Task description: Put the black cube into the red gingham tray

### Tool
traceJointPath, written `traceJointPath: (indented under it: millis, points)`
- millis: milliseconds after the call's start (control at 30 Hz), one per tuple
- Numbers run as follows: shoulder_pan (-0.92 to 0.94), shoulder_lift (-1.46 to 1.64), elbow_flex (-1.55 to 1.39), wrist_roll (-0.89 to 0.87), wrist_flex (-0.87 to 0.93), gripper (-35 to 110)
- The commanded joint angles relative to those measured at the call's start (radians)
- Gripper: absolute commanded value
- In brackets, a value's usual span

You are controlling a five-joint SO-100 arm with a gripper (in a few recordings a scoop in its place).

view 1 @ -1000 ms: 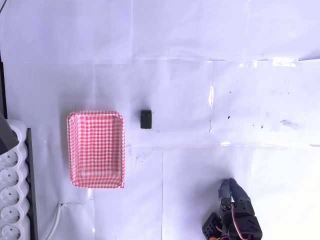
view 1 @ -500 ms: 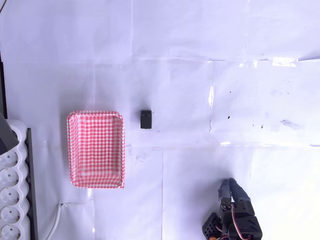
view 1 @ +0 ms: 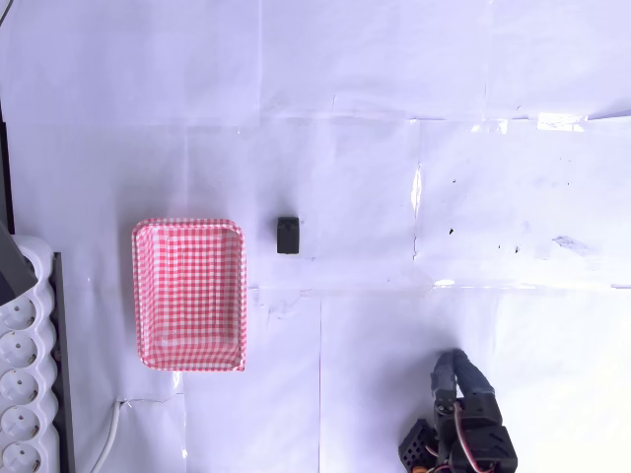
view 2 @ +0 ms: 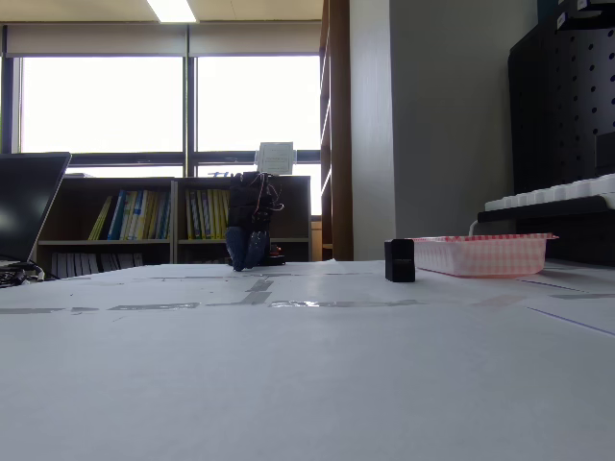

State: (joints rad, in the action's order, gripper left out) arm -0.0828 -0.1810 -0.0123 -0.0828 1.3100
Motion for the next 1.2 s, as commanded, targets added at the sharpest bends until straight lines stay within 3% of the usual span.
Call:
traceJointPath:
  millis: [0,67,100,133,267,333,433,533,667,733,800,1167]
  points:
    - [-0.034,0.008,-0.002,-0.037,0.025,0]
    - [-0.032,0.077,-0.002,-0.179,-0.037,0]
    - [-0.032,0.133,-0.003,-0.371,-0.109,0]
    - [-0.034,0.201,-0.014,-0.377,-0.209,0]
    - [-0.107,0.485,-0.067,-0.144,-0.666,5]
    - [-0.141,0.62,-0.084,-0.192,-0.845,5]
    - [-0.176,0.867,-0.089,-0.206,-1.19,22]
    - [-0.215,1.129,-0.084,-0.13,-1.6,34]
    - [-0.272,1.353,-0.064,-0.077,-1.957,45]
    - [-0.304,1.437,-0.054,-0.109,-2.052,55]
    - [-0.322,1.517,-0.054,-0.146,-2.109,55]
    - [-0.397,1.867,-0.261,0.009,-2.364,54]
